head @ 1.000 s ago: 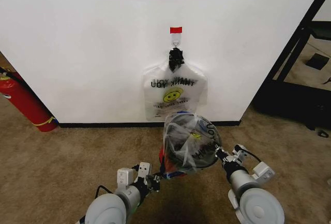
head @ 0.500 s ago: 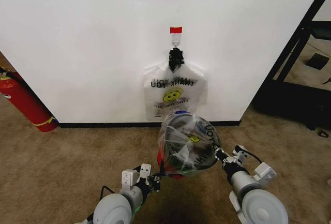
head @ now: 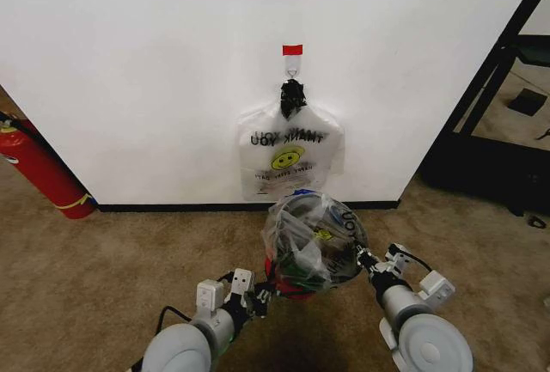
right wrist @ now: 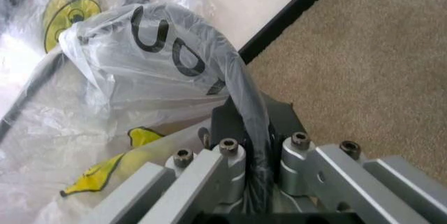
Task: Pick up the garbage bag from the wall and place it over the trash bin.
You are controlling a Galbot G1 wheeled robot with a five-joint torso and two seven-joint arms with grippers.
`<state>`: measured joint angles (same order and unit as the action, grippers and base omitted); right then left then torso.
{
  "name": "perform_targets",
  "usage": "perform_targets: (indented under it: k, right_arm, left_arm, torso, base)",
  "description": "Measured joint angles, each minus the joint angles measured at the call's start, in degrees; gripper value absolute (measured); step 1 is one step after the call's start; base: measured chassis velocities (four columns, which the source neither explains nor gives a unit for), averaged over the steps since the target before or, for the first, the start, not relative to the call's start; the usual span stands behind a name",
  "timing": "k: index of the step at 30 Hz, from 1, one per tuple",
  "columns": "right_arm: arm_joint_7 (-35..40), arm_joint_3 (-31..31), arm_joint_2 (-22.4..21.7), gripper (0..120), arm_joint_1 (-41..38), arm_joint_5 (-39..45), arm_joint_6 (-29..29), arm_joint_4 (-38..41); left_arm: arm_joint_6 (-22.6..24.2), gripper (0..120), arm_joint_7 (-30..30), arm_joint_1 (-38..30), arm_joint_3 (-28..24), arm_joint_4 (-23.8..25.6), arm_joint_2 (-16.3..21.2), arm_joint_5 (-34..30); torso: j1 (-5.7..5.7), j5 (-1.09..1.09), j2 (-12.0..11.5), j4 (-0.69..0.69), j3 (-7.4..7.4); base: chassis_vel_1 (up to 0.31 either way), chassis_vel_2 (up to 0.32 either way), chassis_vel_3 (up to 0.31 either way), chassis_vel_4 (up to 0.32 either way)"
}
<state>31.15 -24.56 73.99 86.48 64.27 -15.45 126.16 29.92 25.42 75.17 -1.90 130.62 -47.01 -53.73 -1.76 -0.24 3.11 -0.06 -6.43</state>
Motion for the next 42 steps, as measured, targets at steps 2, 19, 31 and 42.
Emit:
perform_targets:
  k: [2, 19, 31, 42]
  right_arm:
    - [0.0, -0.1, -0.1, 1, -0.3, 0.0, 0.0, -0.4]
    - [-2.1, 0.8, 0.3, 1, 0.0, -7.1, 1.5, -1.6]
    - [-3.3, 2.3, 0.9, 1, -0.3, -13.9, 2.1, -2.5]
    - [-3.6, 2.0, 0.9, 1, 0.1, -16.9, 2.9, -2.8]
  left_arm:
    - [0.1, 45, -0.7, 0.5, 0.5, 0.7, 0.9, 1.1]
    - [-3.3, 86, 4.0, -7.2, 3.0, 8.8, 5.8, -5.0]
    - [5.6, 42, 11.0, -40.7, -18.1, 5.1, 7.9, -17.2]
    - [9.6, 1, 21.2, -57.8, -33.5, -3.3, 0.1, -28.9]
  torso:
    - [0.0, 0.0, 0.0, 0.0, 0.0]
    - [0.0, 0.0, 0.0, -0.03, 0.0]
    - [-0.01, 0.0, 0.0, -0.02, -0.01]
    - [-0.01, 0.01, 0.0, 0.01, -0.01]
  base:
    - [0.0, 0.0, 0.0, 0.0]
    - [0.0, 0.0, 0.0, 0.0]
    - [0.0, 0.0, 0.0, 0.0]
    - [0.0, 0.0, 0.0, 0.0]
